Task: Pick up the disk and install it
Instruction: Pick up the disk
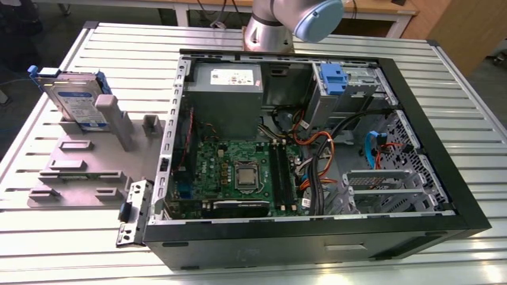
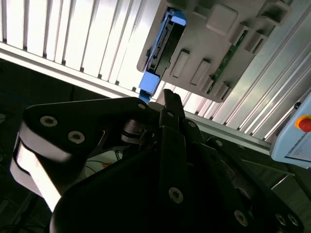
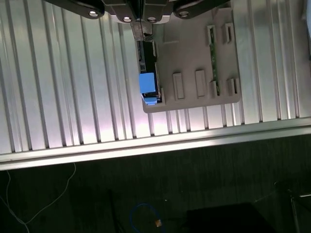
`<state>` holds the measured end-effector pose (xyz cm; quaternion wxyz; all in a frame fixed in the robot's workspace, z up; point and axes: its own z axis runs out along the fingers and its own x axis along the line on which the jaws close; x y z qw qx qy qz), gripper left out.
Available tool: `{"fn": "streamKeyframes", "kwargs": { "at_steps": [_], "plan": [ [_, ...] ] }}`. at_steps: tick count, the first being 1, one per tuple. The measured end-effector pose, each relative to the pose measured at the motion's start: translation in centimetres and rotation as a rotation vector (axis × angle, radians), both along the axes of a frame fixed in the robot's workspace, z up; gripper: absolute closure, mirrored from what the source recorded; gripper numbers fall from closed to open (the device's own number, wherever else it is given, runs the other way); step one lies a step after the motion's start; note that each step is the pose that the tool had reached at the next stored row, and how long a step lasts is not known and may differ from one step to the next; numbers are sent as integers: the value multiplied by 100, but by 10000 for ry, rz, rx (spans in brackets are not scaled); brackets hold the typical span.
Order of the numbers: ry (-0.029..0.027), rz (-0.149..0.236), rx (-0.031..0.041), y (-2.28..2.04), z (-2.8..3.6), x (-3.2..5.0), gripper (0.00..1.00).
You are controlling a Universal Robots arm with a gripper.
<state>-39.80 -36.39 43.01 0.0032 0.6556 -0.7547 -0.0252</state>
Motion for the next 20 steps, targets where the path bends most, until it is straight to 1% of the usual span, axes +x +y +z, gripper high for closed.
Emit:
{"fn": "streamKeyframes", "kwargs": {
  "at_steps": [20],
  "plan": [
    [-12, 0, 0, 0, -364, -1, 89]
  ]
}}
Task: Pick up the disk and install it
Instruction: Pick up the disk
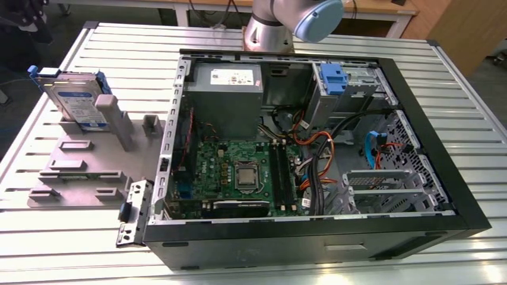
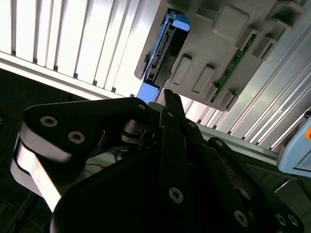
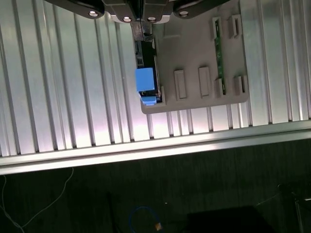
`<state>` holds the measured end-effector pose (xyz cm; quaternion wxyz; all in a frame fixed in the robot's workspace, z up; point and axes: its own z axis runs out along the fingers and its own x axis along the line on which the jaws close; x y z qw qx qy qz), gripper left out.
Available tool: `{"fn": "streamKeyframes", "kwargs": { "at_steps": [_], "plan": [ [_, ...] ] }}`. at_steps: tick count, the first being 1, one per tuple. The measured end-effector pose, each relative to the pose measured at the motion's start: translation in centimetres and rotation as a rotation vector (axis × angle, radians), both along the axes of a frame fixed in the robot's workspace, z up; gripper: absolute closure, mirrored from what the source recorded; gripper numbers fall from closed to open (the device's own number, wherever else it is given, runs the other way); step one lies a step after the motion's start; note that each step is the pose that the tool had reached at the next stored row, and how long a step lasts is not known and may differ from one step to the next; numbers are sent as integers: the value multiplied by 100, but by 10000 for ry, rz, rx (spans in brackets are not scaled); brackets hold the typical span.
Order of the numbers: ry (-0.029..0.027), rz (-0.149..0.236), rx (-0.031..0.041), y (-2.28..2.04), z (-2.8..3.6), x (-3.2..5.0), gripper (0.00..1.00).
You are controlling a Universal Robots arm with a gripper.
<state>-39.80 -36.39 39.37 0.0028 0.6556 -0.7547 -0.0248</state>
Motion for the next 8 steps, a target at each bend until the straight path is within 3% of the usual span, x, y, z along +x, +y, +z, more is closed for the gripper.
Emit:
{"fn": "streamKeyframes", "kwargs": {
  "at_steps": [2, 8],
  "plan": [
    [0, 0, -1, 0, -27, 0, 89],
    [0, 0, -2, 0, -32, 0, 89]
  ]
}}
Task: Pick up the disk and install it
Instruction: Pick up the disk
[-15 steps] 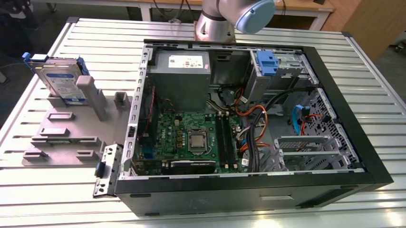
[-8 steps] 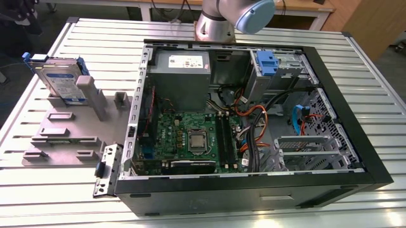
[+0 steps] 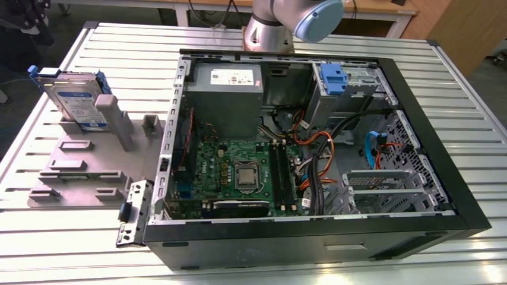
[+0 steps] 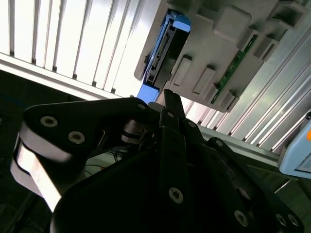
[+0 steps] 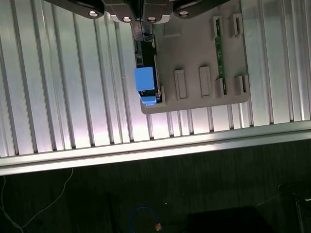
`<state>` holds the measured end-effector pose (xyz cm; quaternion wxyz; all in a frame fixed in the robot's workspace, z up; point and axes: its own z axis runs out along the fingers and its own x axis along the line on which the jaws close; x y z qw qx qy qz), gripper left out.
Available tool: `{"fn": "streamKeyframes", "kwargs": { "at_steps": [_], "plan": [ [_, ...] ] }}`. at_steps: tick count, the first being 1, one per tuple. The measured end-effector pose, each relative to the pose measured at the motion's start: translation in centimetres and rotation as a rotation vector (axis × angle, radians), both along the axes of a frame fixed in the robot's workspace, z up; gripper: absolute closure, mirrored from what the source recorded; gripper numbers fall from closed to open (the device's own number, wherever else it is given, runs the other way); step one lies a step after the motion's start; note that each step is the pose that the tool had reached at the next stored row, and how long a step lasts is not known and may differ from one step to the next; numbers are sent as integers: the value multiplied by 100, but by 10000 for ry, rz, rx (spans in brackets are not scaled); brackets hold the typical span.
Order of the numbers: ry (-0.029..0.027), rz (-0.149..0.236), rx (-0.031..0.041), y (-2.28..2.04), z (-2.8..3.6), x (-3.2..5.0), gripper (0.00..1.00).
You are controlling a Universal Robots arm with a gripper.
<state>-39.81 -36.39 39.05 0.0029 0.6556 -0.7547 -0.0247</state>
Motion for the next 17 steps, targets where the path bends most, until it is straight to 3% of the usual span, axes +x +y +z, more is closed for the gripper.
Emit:
{"fn": "streamKeyframes", "kwargs": {
  "at_steps": [17],
  "plan": [
    [1, 0, -1, 0, -38, 0, 89]
  ]
}}
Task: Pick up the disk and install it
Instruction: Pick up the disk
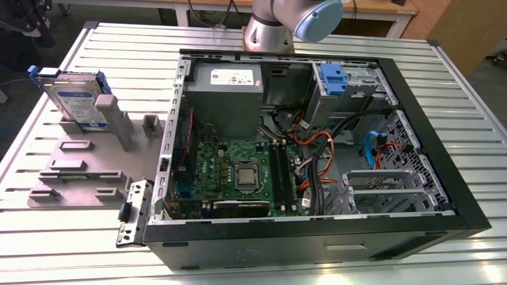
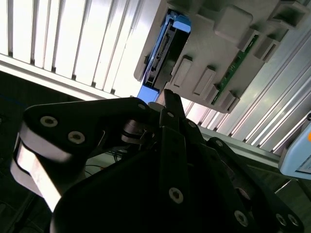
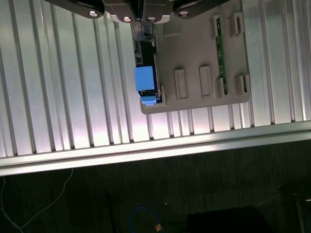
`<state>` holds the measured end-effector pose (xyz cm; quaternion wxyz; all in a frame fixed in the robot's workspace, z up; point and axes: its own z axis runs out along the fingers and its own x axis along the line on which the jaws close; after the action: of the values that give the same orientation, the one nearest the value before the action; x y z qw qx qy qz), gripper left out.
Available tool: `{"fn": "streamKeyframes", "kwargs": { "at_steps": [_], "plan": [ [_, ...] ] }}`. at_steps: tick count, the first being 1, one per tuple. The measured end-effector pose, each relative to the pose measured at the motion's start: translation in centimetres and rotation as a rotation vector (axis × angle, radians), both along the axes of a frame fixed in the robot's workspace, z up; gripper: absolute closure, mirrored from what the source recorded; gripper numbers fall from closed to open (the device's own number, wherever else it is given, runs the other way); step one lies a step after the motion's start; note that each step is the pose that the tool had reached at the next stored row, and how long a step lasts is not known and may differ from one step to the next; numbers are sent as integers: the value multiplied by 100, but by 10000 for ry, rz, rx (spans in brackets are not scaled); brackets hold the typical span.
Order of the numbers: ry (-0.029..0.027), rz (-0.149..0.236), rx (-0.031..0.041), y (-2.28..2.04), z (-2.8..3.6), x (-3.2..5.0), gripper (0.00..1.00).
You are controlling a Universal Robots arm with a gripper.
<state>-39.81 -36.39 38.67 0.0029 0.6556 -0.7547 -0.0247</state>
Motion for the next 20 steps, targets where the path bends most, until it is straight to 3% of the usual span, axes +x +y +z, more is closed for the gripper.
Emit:
{"fn": "streamKeyframes", "kwargs": {
  "at_steps": [7, 12, 15, 17, 20],
  "plan": [
    [-1, 0, 0, 0, -2, 0, 89],
    [-1, 0, 1, 0, -3, 0, 65],
    [-1, 0, 1, 0, -3, 0, 59],
    [-1, 0, 0, 0, -3, 0, 47],
    [-1, 0, 0, 0, -4, 0, 42]
  ]
}}
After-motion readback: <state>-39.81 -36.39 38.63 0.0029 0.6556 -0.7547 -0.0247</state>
